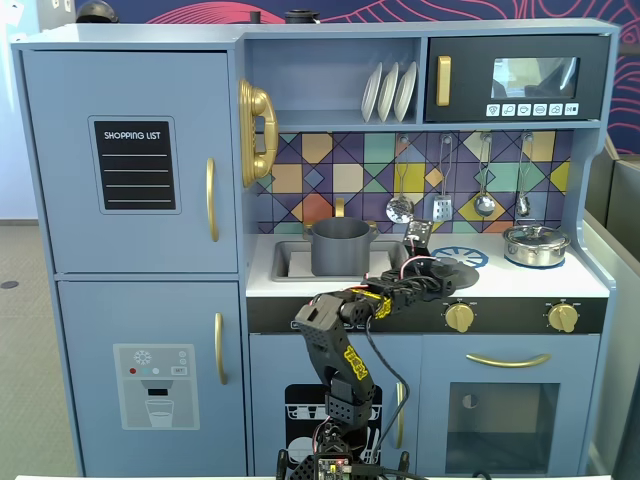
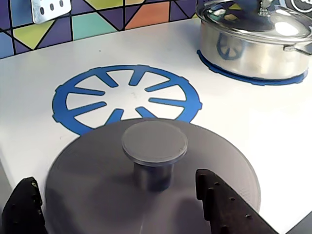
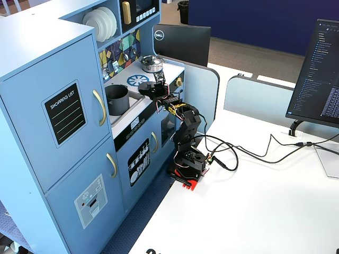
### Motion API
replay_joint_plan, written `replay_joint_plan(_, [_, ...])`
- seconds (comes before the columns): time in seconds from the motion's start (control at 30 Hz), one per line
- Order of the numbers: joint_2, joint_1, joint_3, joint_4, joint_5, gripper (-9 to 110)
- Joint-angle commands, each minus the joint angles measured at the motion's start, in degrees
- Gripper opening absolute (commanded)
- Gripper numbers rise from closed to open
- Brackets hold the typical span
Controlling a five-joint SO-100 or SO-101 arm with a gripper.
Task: Take off the lid from the gray recipient and place it on the counter
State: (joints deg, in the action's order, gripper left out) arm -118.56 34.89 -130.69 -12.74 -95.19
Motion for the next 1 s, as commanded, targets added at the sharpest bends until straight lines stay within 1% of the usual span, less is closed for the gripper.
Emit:
replay_joint_plan(0.0, [-6.3, 0.3, -0.4, 1.5, 0.9, 35])
replay_joint_plan(0.17, [-18.5, -1.1, -4.2, 8.7, 2.3, 33])
replay_joint_plan(0.27, [-31.1, -2.7, -7.9, 18.9, 2.3, 32])
replay_joint_plan(0.33, [-41.2, -4.3, -9.5, 29.9, 3.5, 32])
replay_joint_plan(0.47, [-59.4, -9.1, -7.7, 60.3, 5.1, 30])
replay_joint_plan(0.53, [-63.6, -11.5, -5.5, 71.4, 6.2, 29])
replay_joint_plan(0.6, [-63.6, -12.9, -2.5, 79.5, 6.4, 28])
replay_joint_plan(0.67, [-63.6, -14.4, -1.8, 84.6, 7.1, 27])
replay_joint_plan(0.8, [-63.5, -20.2, -7.3, 87.5, 6.6, 23])
replay_joint_plan(0.97, [-62.1, -29.4, -19.5, 88.1, 6.9, 11])
